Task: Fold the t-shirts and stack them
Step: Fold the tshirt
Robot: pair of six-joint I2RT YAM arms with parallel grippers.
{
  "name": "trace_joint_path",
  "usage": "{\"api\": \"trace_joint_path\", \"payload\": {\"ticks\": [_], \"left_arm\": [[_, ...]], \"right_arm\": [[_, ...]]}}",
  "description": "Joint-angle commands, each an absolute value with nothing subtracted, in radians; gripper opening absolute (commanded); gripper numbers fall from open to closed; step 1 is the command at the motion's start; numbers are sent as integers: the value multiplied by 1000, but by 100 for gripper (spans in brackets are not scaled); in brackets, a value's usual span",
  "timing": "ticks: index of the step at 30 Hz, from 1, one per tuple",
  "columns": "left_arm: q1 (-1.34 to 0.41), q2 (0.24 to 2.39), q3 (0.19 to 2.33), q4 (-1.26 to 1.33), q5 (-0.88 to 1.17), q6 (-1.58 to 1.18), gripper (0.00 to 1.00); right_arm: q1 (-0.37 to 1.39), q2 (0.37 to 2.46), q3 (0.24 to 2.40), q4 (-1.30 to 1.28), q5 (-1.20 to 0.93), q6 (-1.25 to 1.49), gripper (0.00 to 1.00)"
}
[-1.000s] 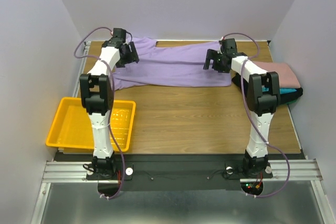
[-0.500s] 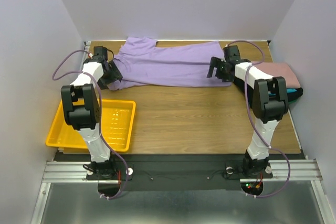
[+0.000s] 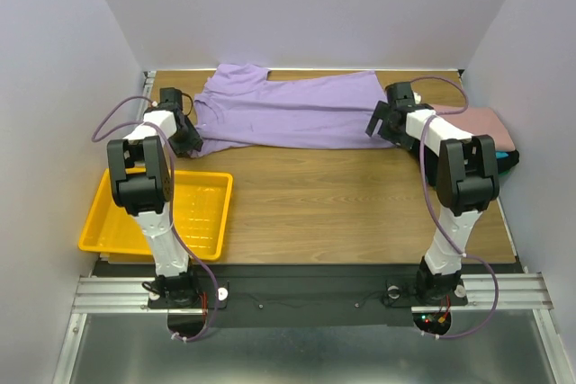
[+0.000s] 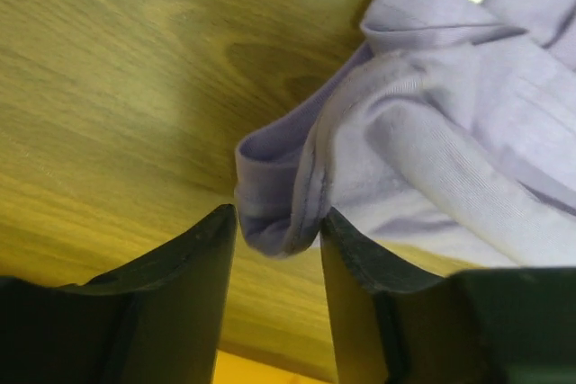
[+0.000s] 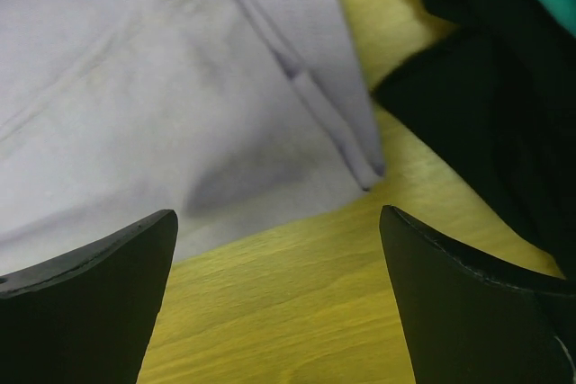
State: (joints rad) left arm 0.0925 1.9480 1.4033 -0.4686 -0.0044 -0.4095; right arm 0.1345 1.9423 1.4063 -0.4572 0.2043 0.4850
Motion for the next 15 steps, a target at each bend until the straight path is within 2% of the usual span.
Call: {"api": "trace_joint_path", "payload": {"ticks": [1,3,6,7,8,9,10,11,14,15], "left_arm": [[103,1966,1425,-454,-5,-405,49],[103,1980,1430,-445,-5,-413,49],[103,2008,1451,-451,-5,-414,40],[104,2014,1456,-454,-8,-414,28],[103,2016,1462,-459,-18,-416,21],[101,2017,1468,-465,-46,-416,4],[104,2016,1476,-472,-60,-417,0],[106,2014,1485,-477,-66,-417,0],[110,2002,1503,-480,-61,-414,0],[112,1996,1517,-486,-67,-414,0]], "right_arm": [[107,1931,1391,-511,287,580,100],[103,1951,1397,-512,290,603,100],[103,2000,1420,-511,285,624,99],[103,2009,1433,-511,285,624,99],[103,2020,1439,-512,288,630,96],[103,2035,1451,-512,294,630,93],[103,2045,1459,-511,296,632,88],[103,2051,1466,-511,290,629,76],[103,2078,1505,-511,272,627,47],[101,2083,1511,-511,272,624,27]]}}
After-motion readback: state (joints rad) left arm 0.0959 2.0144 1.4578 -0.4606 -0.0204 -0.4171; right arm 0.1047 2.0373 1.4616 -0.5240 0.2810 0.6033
